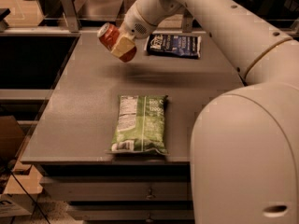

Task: Knock coke can over

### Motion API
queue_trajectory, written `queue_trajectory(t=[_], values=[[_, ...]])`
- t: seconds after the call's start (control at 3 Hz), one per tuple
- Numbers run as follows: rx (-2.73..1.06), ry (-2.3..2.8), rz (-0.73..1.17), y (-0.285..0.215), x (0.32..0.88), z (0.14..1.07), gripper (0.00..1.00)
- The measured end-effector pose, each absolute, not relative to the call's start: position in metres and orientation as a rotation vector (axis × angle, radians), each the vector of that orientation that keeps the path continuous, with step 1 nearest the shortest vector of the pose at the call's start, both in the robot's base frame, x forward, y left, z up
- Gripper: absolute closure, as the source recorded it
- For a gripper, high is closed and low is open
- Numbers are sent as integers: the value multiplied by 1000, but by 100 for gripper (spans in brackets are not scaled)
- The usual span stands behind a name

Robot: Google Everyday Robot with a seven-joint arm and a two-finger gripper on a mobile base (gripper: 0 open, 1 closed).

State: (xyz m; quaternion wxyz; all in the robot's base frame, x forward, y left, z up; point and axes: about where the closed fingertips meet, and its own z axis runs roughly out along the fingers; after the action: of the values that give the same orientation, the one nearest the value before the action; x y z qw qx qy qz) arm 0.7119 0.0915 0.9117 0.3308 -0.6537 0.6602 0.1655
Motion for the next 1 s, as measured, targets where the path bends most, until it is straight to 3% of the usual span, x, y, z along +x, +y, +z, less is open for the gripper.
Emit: queue_trajectory(t=[0.67,1.0], values=[[-2052,1835,395,70,648,880,9],[-2088,1862,368,67,634,880,0]])
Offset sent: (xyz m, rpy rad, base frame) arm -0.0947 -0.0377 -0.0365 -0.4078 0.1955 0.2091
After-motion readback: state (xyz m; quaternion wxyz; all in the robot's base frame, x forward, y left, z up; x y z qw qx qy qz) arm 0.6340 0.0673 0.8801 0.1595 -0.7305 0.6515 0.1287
